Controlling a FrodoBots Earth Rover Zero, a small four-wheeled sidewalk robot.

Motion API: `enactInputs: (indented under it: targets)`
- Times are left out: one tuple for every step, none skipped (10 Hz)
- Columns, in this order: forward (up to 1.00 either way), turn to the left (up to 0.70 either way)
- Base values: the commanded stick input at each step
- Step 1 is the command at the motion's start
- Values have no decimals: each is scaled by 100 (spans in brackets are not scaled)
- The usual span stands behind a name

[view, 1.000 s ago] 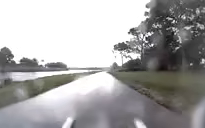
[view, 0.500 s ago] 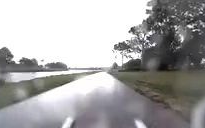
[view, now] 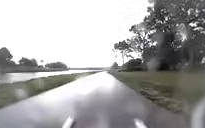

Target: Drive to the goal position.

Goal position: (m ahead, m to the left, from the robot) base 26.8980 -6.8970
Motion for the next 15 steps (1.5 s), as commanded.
enactInputs:
  targets:
    - [100,0]
    - [100,0]
    - [100,0]
    - [100,0]
    - [100,0]
    - [100,0]
    - [100,0]
    - [100,0]
    - [100,0]
    - [100,0]
    - [100,0]
    - [100,0]
    - [100,0]
    - [100,0]
    - [100,0]
